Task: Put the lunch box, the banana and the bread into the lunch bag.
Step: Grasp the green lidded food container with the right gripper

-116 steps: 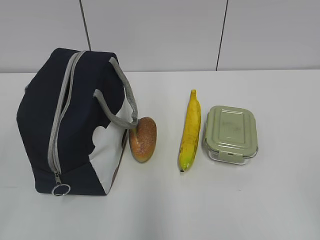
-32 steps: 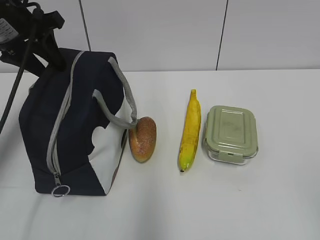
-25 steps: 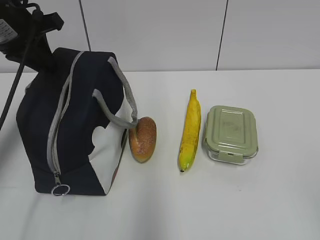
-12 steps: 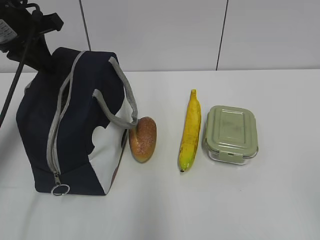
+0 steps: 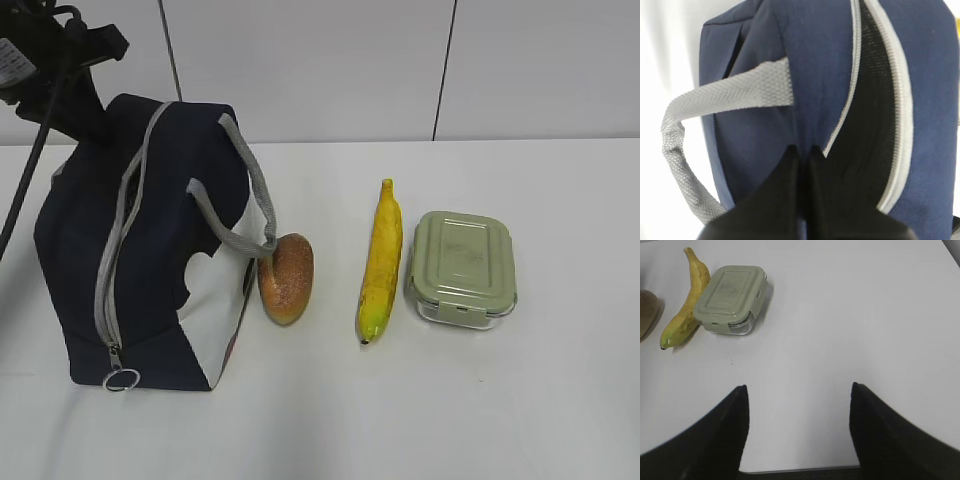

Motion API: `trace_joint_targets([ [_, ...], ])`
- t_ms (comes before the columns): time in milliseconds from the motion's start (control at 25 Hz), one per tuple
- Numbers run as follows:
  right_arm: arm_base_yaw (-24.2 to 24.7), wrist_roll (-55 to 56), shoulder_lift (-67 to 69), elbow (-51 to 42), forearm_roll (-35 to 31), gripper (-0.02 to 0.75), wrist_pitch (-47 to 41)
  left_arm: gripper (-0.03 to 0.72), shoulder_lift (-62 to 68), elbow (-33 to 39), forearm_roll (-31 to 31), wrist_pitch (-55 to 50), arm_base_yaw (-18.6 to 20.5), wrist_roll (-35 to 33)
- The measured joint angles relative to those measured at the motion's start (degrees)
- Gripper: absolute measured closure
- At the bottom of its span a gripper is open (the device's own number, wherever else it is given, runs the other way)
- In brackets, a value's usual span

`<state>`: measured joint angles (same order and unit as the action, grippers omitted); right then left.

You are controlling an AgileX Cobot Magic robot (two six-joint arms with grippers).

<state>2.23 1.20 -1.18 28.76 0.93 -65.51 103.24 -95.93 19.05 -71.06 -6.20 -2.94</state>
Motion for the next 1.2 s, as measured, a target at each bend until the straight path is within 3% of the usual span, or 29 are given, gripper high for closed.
trace_joint_targets([
  [160,0.0,0.0,1.1,0.0,-1.7,0.268,0.0,0.683,0.0,0.0,0.0,0.0,0.0,0.0],
  [360,-1.1,-0.2,15.8,0.2,-2.1,0.268,1.4,0.684,0.0,0.0,0.0,0.0,0.0,0.0],
  [640,-4.1,-3.1,36.6,0.7,-7.4,0.268,13.9,0.684,0.0,0.0,0.1,0.0,0.0,0.0],
  [960,-2.7,-21.7,55.8,1.3,-26.9,0.268,25.8,0.684,0.0,0.0,0.1,0.0,0.0,0.0],
  [1200,7.4,-45.2,67.3,1.4,-49.0,0.268,24.8,0.684,0.0,0.0,0.1,0.0,0.0,0.0],
])
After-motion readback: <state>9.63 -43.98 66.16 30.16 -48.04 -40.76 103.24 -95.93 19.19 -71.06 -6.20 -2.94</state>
